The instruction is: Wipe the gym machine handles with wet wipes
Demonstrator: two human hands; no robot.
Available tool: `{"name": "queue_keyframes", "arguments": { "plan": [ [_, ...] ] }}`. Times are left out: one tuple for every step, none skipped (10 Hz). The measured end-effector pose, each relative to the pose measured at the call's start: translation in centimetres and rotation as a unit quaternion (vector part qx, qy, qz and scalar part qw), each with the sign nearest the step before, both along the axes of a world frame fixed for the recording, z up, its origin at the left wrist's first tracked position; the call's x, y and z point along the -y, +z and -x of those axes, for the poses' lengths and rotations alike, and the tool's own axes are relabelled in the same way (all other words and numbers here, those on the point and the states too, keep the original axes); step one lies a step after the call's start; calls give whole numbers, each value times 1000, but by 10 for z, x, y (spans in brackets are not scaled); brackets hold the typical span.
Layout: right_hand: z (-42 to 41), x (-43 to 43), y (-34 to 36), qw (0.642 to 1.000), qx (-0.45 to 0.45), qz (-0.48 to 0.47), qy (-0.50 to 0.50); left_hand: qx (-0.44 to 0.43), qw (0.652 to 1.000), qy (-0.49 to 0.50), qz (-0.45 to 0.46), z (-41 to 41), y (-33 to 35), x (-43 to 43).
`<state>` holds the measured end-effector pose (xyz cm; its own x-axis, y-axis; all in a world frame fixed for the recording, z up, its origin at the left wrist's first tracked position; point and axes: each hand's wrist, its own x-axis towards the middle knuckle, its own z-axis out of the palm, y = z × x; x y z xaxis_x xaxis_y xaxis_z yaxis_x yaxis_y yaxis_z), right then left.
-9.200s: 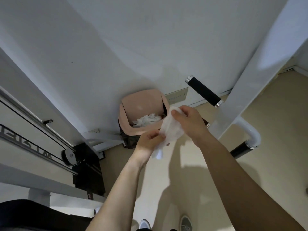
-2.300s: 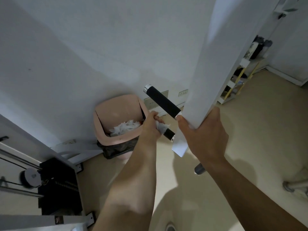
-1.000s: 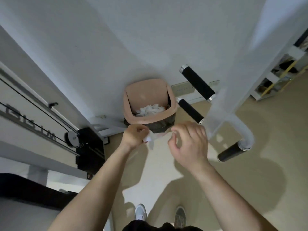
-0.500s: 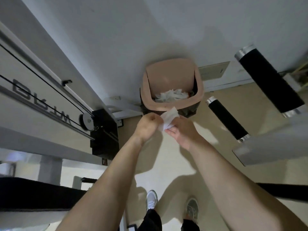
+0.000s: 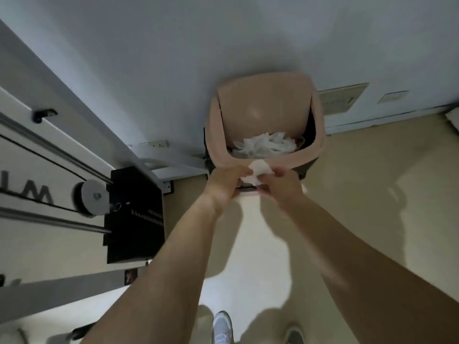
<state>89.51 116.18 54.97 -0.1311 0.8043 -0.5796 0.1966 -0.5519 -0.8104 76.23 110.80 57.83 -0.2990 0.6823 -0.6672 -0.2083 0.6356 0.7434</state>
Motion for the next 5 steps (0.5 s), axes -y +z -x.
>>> {"name": "queue_keyframes", "arguments": {
  "plan": [
    [20, -61, -22, 990, 96, -93, 49, -30, 999, 26, 19, 25, -32, -28],
    [34, -94, -26, 982, 113, -118, 91, -39, 998, 40, 30, 43, -51, -37],
    [30, -89, -35, 952, 232, -94, 175, -62, 997, 19, 32, 50, -57, -33],
    [17, -65, -33, 928, 288, -84, 222, -71, 996, -26, 46, 53, -53, -21],
    [8, -49, -12, 926, 292, -98, 219, -103, 993, -43, 29, 53, -35, -16]
  ]
}}
